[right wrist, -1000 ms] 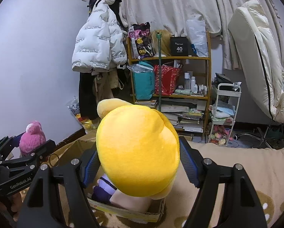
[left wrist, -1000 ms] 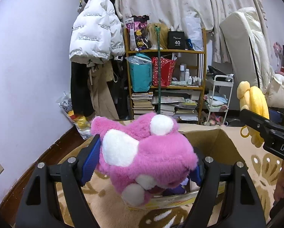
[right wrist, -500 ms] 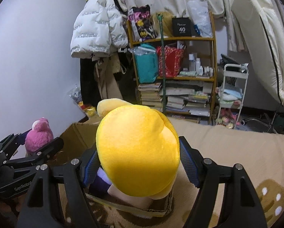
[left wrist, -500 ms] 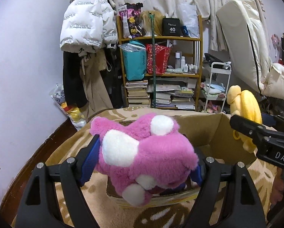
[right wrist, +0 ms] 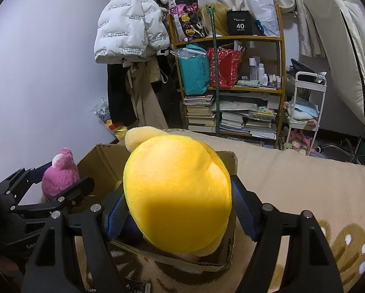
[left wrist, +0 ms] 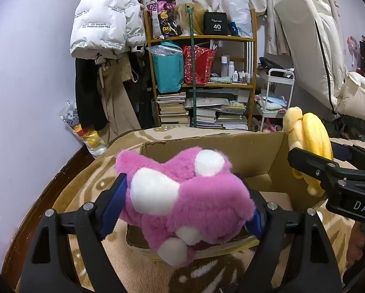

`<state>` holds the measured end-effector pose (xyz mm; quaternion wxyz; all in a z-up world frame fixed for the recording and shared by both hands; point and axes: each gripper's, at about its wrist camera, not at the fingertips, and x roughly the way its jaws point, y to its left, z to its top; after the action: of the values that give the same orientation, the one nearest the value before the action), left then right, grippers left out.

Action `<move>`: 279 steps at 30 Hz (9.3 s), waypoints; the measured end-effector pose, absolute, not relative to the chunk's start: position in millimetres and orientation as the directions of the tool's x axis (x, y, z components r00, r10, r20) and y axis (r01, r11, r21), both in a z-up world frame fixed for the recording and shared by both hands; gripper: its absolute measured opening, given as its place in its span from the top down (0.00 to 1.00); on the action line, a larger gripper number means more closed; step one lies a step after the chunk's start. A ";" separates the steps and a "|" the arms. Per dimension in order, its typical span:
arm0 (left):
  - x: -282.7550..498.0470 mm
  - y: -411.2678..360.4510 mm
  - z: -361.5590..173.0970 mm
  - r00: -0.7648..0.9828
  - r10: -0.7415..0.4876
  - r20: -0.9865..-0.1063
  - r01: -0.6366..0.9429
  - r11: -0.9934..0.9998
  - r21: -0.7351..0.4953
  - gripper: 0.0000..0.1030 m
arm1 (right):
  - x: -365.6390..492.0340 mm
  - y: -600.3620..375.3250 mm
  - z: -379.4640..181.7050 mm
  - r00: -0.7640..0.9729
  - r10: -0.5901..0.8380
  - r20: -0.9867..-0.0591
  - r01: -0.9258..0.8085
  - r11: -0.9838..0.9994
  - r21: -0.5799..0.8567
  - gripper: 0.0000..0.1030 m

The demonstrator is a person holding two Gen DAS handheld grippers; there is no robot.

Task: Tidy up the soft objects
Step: 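Open both tools to drop the pink plush and yellow duck into the box, then lower the left tool to the white plush keychain while the right tool approaches the clear bag, then close the left tool on the white plush keychain while the right tool grips the clear bag, then lift the keychain and clear bag and carry both over the box, then open both tools to drop the keychain and clear bag into the box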

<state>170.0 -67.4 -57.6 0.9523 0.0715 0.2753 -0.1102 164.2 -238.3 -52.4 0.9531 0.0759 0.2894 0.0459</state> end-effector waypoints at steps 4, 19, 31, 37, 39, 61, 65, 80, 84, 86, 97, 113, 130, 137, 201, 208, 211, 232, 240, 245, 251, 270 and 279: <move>169.2 -67.9 -57.4 0.821 -0.180 -0.542 0.256 0.964 0.067 0.19 | 162.9 -237.0 -54.7 0.824 0.144 -0.548 -0.050 0.982 0.183 0.21; 167.6 -66.3 -59.2 0.812 -0.189 -0.553 0.267 0.962 0.064 0.08 | 164.4 -245.6 -58.2 0.809 0.201 -0.552 -0.062 0.964 0.260 0.16; 158.1 -44.6 -53.5 0.791 -0.156 -0.591 0.213 0.977 0.027 0.06 | 155.0 -242.1 -47.2 0.819 0.223 -0.528 -0.085 0.958 0.273 0.02; 136.9 -40.4 -47.4 0.774 -0.136 -0.619 0.210 0.976 0.049 0.06 | 138.6 -239.5 -37.6 0.819 0.213 -0.533 -0.081 0.962 0.261 0.01; 127.3 -41.9 -43.8 0.770 -0.127 -0.625 0.217 0.974 0.069 0.06 | 130.3 -238.2 -35.0 0.818 0.209 -0.536 -0.078 0.963 0.257 0.01; 40.3 -34.6 -37.2 0.673 -0.137 -0.727 0.257 0.965 0.057 0.06 | 21.1 -217.6 -27.1 0.746 0.231 -0.624 -0.119 0.969 0.215 0.01; 30.1 -32.4 -41.7 0.653 -0.135 -0.745 0.257 0.965 0.051 0.06 | 14.3 -214.5 -29.4 0.731 0.237 -0.640 -0.116 0.967 0.226 0.01; 32.5 -35.8 -54.2 0.611 -0.125 -0.782 0.263 0.963 0.052 0.06 | 12.4 -212.4 -42.9 0.691 0.220 -0.689 -0.083 0.970 0.227 0.01; 40.2 -37.6 -62.5 0.575 -0.114 -0.810 0.261 0.964 0.049 0.06 | 18.4 -212.0 -52.6 0.660 0.213 -0.720 -0.068 0.972 0.226 0.01; 45.2 -38.1 -68.7 0.555 -0.081 -0.828 0.242 0.968 0.068 0.06 | 23.4 -212.2 -59.9 0.634 0.219 -0.741 -0.061 0.970 0.235 0.01; 69.5 -40.0 -103.4 0.398 -0.097 -0.912 0.239 0.971 0.000 0.06 | 49.4 -225.4 -102.1 0.509 0.266 -0.819 0.035 0.944 0.329 0.05; 86.0 -53.4 -138.7 0.230 -0.115 -0.966 0.273 0.961 -0.049 0.06 | 72.9 -204.8 -146.0 0.322 0.267 -0.909 0.042 0.954 0.295 0.32; 99.5 -57.4 -160.6 0.179 -0.121 -0.976 0.278 0.958 -0.068 0.07 | 75.8 -217.5 -144.0 0.338 0.287 -0.896 0.061 0.944 0.325 0.48; 101.2 -69.4 -169.2 0.171 -0.145 -0.975 0.312 0.946 -0.086 0.28 | 74.6 -222.3 -141.1 0.354 0.280 -0.892 0.069 0.944 0.324 0.63; 22.7 -41.0 -33.2 0.794 -0.151 -0.589 0.216 0.976 0.041 0.63 | 17.5 -193.8 -22.2 0.863 0.166 -0.476 -0.120 0.985 0.126 0.86; 21.7 -41.9 -17.3 0.836 -0.149 -0.528 0.203 0.978 0.046 0.63 | 28.2 -188.0 -10.8 0.885 0.168 -0.435 -0.141 0.986 0.094 0.86; 25.9 -40.5 -10.4 0.849 -0.154 -0.506 0.201 0.979 0.038 0.63 | 30.8 -186.9 -5.5 0.894 0.156 -0.421 -0.135 0.988 0.079 0.86; 93.1 -56.3 13.0 0.888 -0.161 -0.430 0.218 0.972 0.087 0.62 | 100.1 -205.0 13.7 0.914 0.138 -0.381 -0.103 0.988 0.112 0.86; 133.5 -74.9 -8.5 0.849 -0.149 -0.506 0.245 0.961 0.128 0.62 | 131.6 -206.6 -12.0 0.885 0.155 -0.439 -0.113 0.986 0.120 0.86; 151.5 -80.7 -28.1 0.822 -0.151 -0.548 0.256 0.959 0.120 0.62 | 143.5 -207.9 -32.0 0.865 0.170 -0.473 -0.118 0.984 0.137 0.85; 169.5 -83.0 -45.9 0.790 -0.147 -0.595 0.259 0.960 0.107 0.62 | 152.8 -212.0 -45.0 0.847 0.192 -0.495 -0.123 0.978 0.170 0.85; 188.4 -71.5 -62.2 0.759 -0.115 -0.641 0.222 0.971 0.089 0.62 | 164.6 -217.4 -59.8 0.822 0.230 -0.521 -0.134 0.967 0.217 0.85; 179.0 -58.7 -58.2 0.762 -0.099 -0.640 0.193 0.978 0.079 0.48 | 161.0 -214.1 -58.4 0.817 0.236 -0.527 -0.142 0.967 0.213 0.67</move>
<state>179.0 -58.7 -58.2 0.9359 0.0703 0.3362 -0.0780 161.0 -214.1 -58.4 0.9495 0.0824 0.2861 0.0995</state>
